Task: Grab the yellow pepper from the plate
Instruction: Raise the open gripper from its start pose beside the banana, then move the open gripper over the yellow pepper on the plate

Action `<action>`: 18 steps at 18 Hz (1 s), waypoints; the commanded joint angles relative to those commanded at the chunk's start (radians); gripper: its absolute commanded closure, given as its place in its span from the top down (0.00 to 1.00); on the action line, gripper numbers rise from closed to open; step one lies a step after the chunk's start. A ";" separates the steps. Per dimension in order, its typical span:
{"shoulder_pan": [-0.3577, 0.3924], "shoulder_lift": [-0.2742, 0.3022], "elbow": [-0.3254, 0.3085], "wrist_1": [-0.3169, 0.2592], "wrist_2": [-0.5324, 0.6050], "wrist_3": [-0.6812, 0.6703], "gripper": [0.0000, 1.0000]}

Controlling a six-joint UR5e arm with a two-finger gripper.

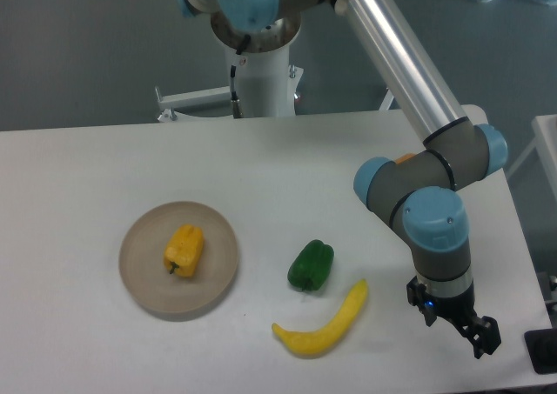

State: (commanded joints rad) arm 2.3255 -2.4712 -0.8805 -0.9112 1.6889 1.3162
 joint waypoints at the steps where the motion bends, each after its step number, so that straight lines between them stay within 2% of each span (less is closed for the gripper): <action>1: 0.000 0.000 -0.002 0.000 0.000 0.000 1.00; 6: -0.008 0.006 -0.006 0.000 0.003 -0.002 1.00; 8: -0.017 0.026 -0.015 -0.006 0.003 -0.002 1.00; 11: -0.017 0.069 -0.066 -0.008 0.003 -0.005 1.00; 14: -0.006 0.153 -0.150 -0.014 -0.008 -0.005 1.00; 18: 0.024 0.265 -0.228 -0.102 -0.051 -0.003 1.00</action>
State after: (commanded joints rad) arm 2.3500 -2.2062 -1.1089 -1.0137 1.6383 1.3131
